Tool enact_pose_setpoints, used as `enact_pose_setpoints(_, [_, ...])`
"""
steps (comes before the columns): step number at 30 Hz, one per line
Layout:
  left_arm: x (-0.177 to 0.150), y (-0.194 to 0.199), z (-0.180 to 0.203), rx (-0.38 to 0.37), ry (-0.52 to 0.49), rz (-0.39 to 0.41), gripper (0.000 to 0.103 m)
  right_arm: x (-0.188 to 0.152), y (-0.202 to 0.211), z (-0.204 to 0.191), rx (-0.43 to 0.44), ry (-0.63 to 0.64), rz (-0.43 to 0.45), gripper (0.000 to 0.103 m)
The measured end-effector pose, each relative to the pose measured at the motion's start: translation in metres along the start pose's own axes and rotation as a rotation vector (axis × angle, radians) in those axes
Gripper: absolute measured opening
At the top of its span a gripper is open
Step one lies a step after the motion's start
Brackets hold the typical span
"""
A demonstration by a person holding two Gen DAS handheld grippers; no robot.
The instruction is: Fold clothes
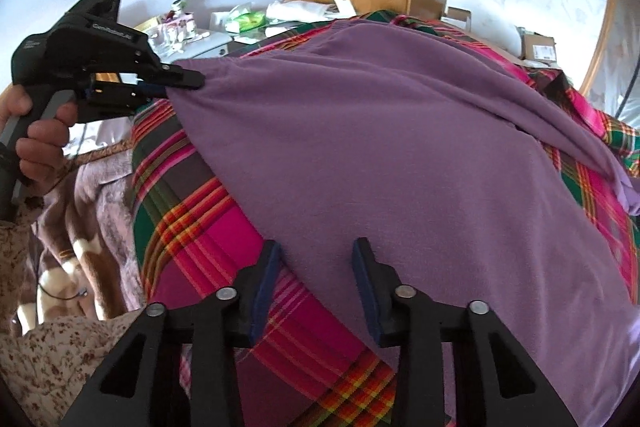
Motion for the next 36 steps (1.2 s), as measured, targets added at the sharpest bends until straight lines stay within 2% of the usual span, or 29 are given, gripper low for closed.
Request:
enact_pose_setpoints(4, [0.0,-0.002,-0.003,-0.002,0.016,-0.005,0.008,0.0,0.001,0.0,-0.006,-0.004,-0.002,0.018])
enact_pose_setpoints(8, [0.0,-0.001,-0.003,-0.013,0.026,-0.001,0.008,0.001,0.001,-0.005,-0.002,0.011,-0.001,0.02])
enact_pose_setpoints(10, [0.0,0.0,-0.003,-0.016,0.032,-0.002,0.008,0.002,0.001,-0.007,-0.002,0.018,0.001,0.029])
enact_pose_setpoints(18, [0.0,0.007,0.004,-0.041,0.022,0.008,0.008,0.006,-0.003,-0.017,-0.035,0.043,0.018,0.03])
enact_pose_setpoints(20, [-0.001,0.007,0.002,-0.042,0.029,0.006,0.008,0.005,-0.002,-0.017,-0.052,0.041,0.026,0.024])
enact_pose_setpoints(21, [-0.001,0.007,0.0,-0.042,0.035,0.004,0.008,0.005,-0.002,-0.017,-0.063,0.046,0.026,0.007])
enact_pose_setpoints(22, [-0.001,0.007,-0.001,-0.041,0.037,0.002,0.008,0.005,-0.002,-0.018,-0.076,0.054,0.025,0.006])
enact_pose_setpoints(31, [-0.003,0.016,-0.012,-0.016,0.046,0.018,0.007,0.006,0.018,-0.03,-0.028,0.079,0.042,0.003])
enact_pose_setpoints(36, [-0.002,0.006,-0.023,0.028,0.064,0.006,0.007,0.004,0.006,-0.023,-0.005,0.047,0.011,0.003])
Point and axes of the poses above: each gripper's, at about its wrist camera, not at the fingertips, and y roughly against the way its jaws point, z to its right, x to its top, the point moved 3 cm from there along -y, roughly the way its jaws point, and after that the axes turned 8 degrees about y, right-handed, at the moved point
